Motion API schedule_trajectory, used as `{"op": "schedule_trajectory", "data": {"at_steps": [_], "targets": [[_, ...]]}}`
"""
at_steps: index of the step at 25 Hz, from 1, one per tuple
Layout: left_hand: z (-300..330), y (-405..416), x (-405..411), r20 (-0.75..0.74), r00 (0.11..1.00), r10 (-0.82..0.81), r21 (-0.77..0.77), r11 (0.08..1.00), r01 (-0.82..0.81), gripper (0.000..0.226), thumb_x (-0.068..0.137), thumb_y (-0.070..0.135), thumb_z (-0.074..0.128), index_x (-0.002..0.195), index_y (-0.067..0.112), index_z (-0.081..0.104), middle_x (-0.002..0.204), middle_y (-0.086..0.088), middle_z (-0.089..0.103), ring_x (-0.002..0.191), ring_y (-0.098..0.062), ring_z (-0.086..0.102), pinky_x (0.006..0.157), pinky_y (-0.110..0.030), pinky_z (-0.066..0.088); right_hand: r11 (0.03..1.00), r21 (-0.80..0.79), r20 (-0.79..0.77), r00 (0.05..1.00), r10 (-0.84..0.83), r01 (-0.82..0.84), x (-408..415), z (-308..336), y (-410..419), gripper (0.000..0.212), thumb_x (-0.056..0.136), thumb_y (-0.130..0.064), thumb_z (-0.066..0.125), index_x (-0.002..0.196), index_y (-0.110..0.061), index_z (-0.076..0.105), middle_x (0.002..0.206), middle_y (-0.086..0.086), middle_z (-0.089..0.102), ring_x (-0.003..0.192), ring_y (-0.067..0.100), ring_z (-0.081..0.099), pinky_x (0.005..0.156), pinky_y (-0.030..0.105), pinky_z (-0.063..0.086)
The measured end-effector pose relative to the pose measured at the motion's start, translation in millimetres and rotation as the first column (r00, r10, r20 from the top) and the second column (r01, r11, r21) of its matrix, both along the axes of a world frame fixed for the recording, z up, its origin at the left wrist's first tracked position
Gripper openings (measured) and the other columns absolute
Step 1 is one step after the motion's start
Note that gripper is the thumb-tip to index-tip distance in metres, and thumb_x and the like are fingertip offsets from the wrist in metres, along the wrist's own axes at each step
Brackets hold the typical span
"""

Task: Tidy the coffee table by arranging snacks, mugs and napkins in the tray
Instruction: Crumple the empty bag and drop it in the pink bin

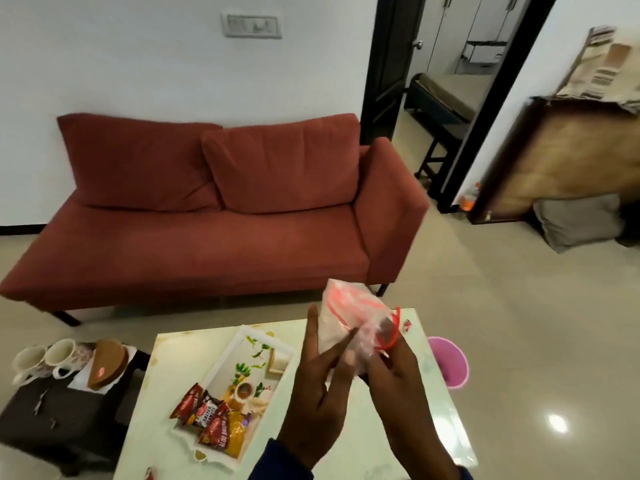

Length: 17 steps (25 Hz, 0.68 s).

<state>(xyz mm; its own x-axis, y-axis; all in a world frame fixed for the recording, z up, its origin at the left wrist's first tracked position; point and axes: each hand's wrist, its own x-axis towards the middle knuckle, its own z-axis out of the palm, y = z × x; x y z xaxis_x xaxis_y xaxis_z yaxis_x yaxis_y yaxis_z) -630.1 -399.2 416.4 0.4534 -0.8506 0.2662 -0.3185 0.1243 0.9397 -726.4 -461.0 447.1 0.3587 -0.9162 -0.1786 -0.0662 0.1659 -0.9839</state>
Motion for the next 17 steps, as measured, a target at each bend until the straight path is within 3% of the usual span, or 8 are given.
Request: {"op": "schedule_trajectory", "data": {"at_steps": [1, 2, 4, 6, 8, 11, 14, 17], "targets": [[9, -11, -22, -0.038, 0.999, 0.020, -0.011, 1.000, -0.021, 0.035, 0.096, 0.048, 0.050, 0.130, 0.056, 0.054, 0.161, 0.017, 0.019, 0.145, 0.003, 0.024, 0.108, -0.009, 0.029, 0.997, 0.074, 0.128, 0.992, -0.003, -0.006, -21, 8, -5, 0.041, 0.099, -0.005, 0.050, 0.126, -0.035, 0.057, 0.113, -0.012, 0.073, 0.104, 0.008, 0.070, 0.084, 0.030, 0.057], [19, -23, -44, 0.036, 0.998, 0.058, -0.033, 0.998, -0.057, 0.037, 0.095, 0.036, 0.056, 0.130, 0.049, 0.057, 0.158, 0.010, 0.029, 0.142, 0.001, 0.030, 0.106, -0.009, 0.033, 0.992, 0.115, 0.199, 0.980, 0.024, -0.048, -42, 14, -10, 0.041, 0.101, -0.007, 0.047, 0.125, -0.039, 0.055, 0.116, -0.013, 0.072, 0.107, 0.007, 0.069, 0.084, 0.029, 0.057], [19, -34, -78, 0.087, 0.989, 0.116, -0.065, 0.992, -0.110, 0.054, 0.088, 0.020, 0.070, 0.132, 0.041, 0.047, 0.143, 0.004, 0.048, 0.131, -0.004, 0.048, 0.100, -0.017, 0.045, 0.989, 0.024, 0.124, 0.982, 0.142, -0.146, -73, 22, -15, 0.035, 0.102, -0.026, 0.050, 0.132, -0.045, 0.051, 0.127, -0.013, 0.067, 0.116, 0.006, 0.064, 0.095, 0.032, 0.055], [23, -38, -94, -0.041, 0.991, 0.130, -0.027, 0.991, -0.131, 0.078, 0.078, 0.026, 0.082, 0.130, 0.045, 0.029, 0.132, 0.008, 0.055, 0.118, -0.005, 0.059, 0.087, -0.021, 0.054, 0.991, -0.061, -0.011, 0.993, 0.119, -0.120, -92, 25, -20, 0.047, 0.094, -0.047, 0.053, 0.140, -0.047, 0.042, 0.137, -0.017, 0.058, 0.127, 0.005, 0.056, 0.107, 0.036, 0.047], [26, -43, -109, -0.133, 0.983, 0.123, -0.025, 0.992, -0.128, 0.086, 0.070, 0.039, 0.084, 0.130, 0.050, 0.024, 0.129, 0.023, 0.057, 0.114, 0.000, 0.061, 0.079, -0.016, 0.055, 0.993, -0.112, -0.026, 0.999, 0.045, -0.048, -108, 25, -31, 0.047, 0.088, -0.053, 0.051, 0.134, -0.053, 0.042, 0.138, -0.019, 0.056, 0.128, 0.006, 0.053, 0.106, 0.031, 0.048], [30, -56, -117, -0.218, 0.975, 0.039, 0.003, 0.999, -0.039, 0.088, 0.070, 0.035, 0.087, 0.131, 0.056, 0.028, 0.126, 0.038, 0.051, 0.116, 0.004, 0.057, 0.078, -0.015, 0.055, 0.995, -0.096, 0.046, 0.999, 0.007, -0.003, -120, 21, -47, 0.032, 0.097, -0.035, 0.055, 0.126, -0.048, 0.051, 0.124, -0.016, 0.066, 0.115, 0.006, 0.063, 0.085, 0.016, 0.056], [26, -65, -114, -0.328, 0.931, -0.158, 0.040, 0.983, 0.181, 0.077, 0.071, 0.045, 0.084, 0.131, 0.059, 0.037, 0.129, 0.024, 0.058, 0.116, -0.005, 0.061, 0.083, -0.023, 0.056, 0.996, 0.090, 0.254, 0.967, -0.031, 0.008, -135, 19, -68, 0.034, 0.099, -0.015, 0.056, 0.131, -0.027, 0.059, 0.121, -0.003, 0.072, 0.111, 0.015, 0.069, 0.082, 0.027, 0.059], [28, -86, -103, -0.287, 0.905, -0.314, 0.103, 0.929, 0.355, 0.075, 0.069, 0.056, 0.082, 0.131, 0.063, 0.040, 0.134, 0.021, 0.056, 0.116, -0.006, 0.061, 0.084, -0.026, 0.057, 0.981, 0.179, 0.186, 0.977, -0.103, 0.070, -154, 21, -100, 0.026, 0.097, -0.016, 0.057, 0.122, -0.019, 0.068, 0.111, 0.004, 0.075, 0.102, 0.023, 0.072, 0.086, 0.042, 0.060]]}}
